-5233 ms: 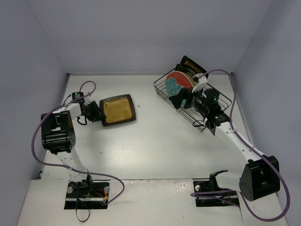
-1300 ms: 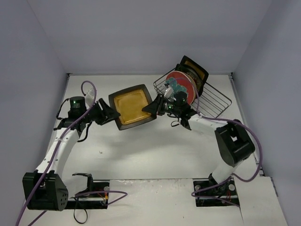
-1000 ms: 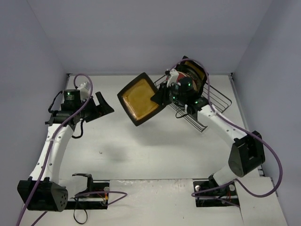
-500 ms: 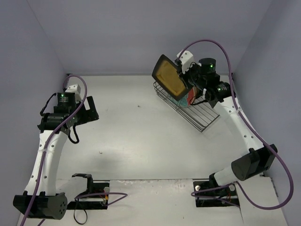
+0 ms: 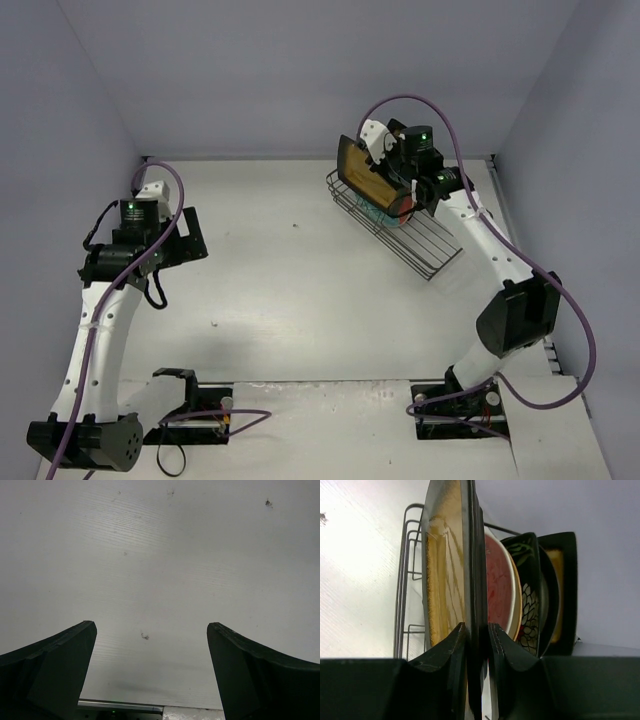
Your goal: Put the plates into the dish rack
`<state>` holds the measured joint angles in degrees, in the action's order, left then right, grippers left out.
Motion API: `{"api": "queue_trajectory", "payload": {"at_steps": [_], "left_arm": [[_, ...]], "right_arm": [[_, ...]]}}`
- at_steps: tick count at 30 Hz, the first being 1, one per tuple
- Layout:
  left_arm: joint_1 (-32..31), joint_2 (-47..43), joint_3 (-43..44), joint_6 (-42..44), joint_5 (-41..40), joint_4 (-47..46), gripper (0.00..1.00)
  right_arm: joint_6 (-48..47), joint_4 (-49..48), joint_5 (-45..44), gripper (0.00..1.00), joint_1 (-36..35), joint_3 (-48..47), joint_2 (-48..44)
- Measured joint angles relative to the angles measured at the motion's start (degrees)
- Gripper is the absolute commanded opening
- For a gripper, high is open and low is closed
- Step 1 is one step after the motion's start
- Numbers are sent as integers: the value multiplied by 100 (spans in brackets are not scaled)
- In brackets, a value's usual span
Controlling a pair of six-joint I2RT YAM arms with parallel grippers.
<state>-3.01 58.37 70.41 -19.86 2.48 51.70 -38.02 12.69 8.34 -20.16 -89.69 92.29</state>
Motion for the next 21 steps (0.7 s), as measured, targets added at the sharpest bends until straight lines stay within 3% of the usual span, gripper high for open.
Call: {"api": "queue_trajectory", "payload": {"at_steps": [21], "left_arm": [[0,186,-166,17,33,0,97]], "right_arm": [[-61,-540,-258,0,179,337,321]]}}
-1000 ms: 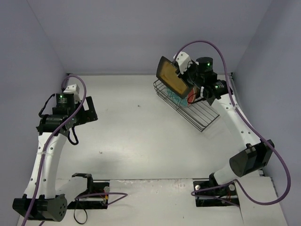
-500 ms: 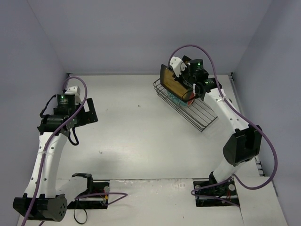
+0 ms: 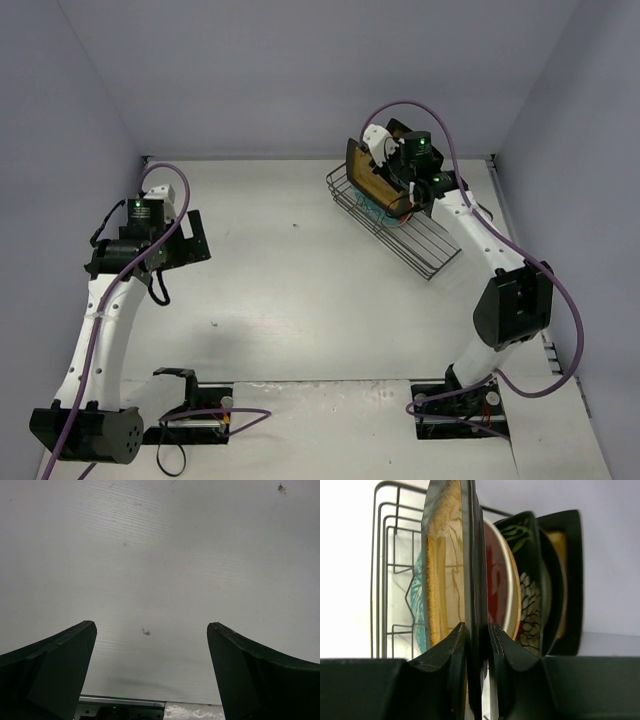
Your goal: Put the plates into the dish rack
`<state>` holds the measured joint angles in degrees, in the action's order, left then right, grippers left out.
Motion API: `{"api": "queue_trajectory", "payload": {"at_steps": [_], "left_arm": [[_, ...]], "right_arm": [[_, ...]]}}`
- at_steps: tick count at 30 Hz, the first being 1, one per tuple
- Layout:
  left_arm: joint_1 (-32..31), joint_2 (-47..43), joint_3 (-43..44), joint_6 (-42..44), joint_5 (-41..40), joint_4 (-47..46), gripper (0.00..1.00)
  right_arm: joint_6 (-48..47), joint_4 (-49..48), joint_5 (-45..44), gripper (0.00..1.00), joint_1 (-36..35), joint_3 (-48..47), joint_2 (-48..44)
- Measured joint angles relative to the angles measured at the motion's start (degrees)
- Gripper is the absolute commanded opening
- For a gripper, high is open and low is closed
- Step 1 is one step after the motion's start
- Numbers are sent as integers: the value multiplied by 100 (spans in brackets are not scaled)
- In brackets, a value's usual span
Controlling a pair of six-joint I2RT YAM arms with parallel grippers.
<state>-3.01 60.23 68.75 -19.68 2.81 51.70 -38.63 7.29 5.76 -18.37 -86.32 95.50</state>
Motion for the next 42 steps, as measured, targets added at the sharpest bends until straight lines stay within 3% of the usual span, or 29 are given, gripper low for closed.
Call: {"api": "queue_trajectory", "payload": {"at_steps": [15,18,20,21,24,35,42], "left_arm": [[0,52,-4,0,39,-2,97],[0,52,-4,0,37,4,97],[0,52,-4,0,37,20,97],[0,52,-4,0,37,37,97],[0,48,-4,0,39,81,97],[0,24,245,-2,138,308,97],[-26,-138,505,-28,184,474,97]], "right_arm": [[284,-66,299,0,120,341,435],[358,-142,337,7,120,341,448],[424,-192,348,16,122,341,468],[442,-195,345,27,122,341,470],[575,-337,345,38,125,341,470],[918,-514,149,58,164,341,409],[1228,-332,-146,78,144,341,-378]]}}
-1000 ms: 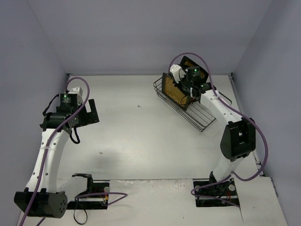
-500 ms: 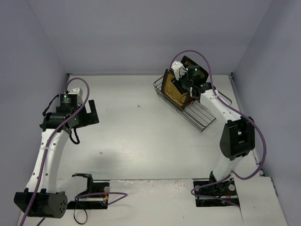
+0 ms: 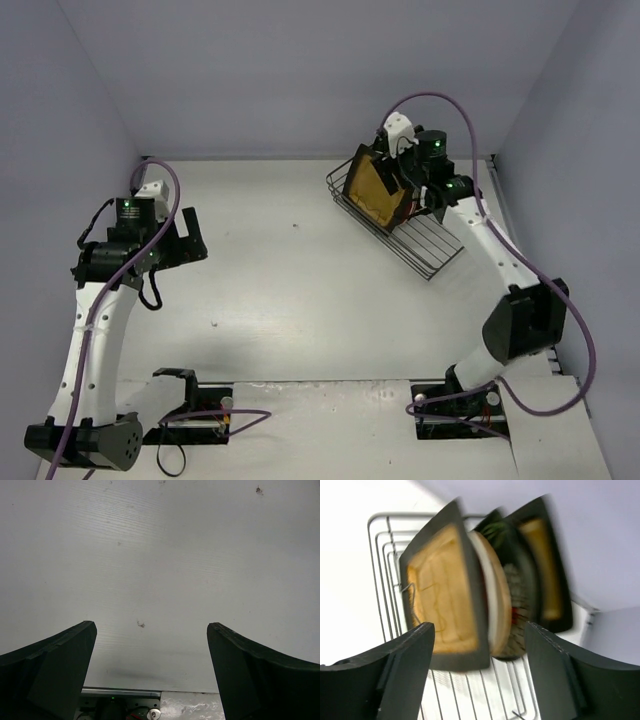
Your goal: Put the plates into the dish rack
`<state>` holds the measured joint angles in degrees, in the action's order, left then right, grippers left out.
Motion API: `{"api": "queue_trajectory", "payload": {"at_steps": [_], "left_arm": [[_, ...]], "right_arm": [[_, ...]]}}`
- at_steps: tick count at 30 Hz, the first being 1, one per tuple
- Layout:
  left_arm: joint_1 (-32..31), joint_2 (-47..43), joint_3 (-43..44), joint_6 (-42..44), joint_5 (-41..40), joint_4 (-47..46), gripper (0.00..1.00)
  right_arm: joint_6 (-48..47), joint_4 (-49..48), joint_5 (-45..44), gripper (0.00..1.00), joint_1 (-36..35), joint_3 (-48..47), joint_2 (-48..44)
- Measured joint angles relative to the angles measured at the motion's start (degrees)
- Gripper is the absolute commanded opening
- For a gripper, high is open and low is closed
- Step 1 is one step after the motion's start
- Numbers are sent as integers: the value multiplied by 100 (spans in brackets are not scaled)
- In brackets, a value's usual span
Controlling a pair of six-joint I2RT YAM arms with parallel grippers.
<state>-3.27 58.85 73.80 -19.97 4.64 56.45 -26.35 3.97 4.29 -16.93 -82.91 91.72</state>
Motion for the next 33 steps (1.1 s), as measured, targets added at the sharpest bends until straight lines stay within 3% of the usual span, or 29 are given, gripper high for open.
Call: {"api": "queue_trajectory", "payload": {"at_steps": [7,18,33], "left_arm": [[-280,-118,168,-13,-184,175,97],[-501,-481,310,0,-378,358,97],[-503,-1360,269,57,-1307,697,97]], "right_arm": [[498,125,-468,100,2,33,-1707],[1851,385,-1615,100,2,1032,-4159],[2861,1742,-1947,100,2,1506,-5781]]}}
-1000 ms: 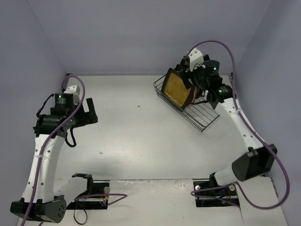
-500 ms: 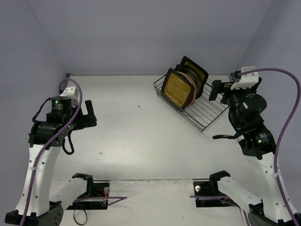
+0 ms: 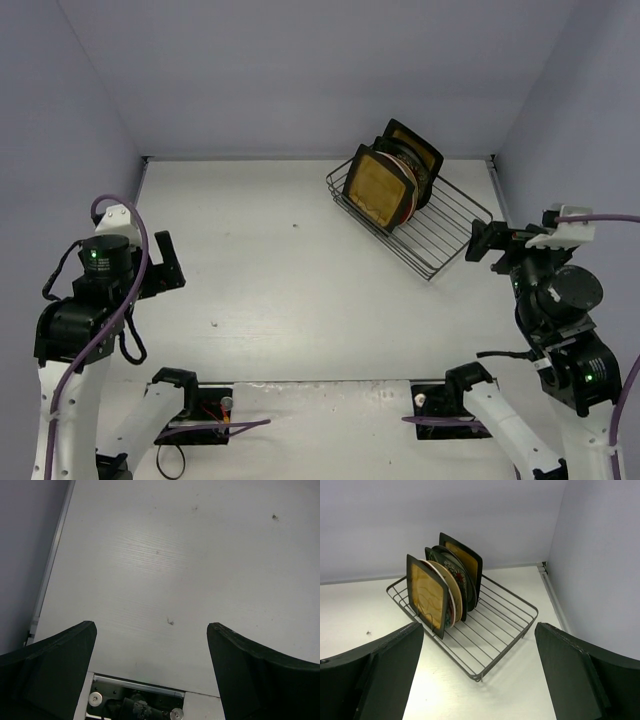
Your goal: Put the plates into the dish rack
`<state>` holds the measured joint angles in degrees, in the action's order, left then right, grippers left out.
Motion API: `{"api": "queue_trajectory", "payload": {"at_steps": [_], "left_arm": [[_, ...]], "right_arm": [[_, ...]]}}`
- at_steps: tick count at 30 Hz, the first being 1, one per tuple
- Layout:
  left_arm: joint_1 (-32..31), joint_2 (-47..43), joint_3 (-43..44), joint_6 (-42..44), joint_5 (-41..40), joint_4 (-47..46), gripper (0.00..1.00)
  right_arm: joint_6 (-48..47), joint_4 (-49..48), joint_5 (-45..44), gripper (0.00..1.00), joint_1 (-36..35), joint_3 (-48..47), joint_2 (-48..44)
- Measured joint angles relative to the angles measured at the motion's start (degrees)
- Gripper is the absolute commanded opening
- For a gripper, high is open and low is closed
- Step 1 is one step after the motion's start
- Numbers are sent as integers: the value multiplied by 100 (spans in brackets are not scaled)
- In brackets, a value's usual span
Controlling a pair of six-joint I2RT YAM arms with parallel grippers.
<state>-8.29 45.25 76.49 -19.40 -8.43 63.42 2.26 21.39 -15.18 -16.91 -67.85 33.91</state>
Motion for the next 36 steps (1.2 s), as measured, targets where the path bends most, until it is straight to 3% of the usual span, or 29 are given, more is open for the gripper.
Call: {"api": "queue_trajectory", "payload": {"at_steps": [17,36], "left_arm": [[-2,-638,4,-240,-258,640,97],[-2,-706,133,-339,-256,874,97]], "right_arm": [[715,509,-258,100,-118,330,-1110],[710,627,-393,100,-164,498,-1397]]}}
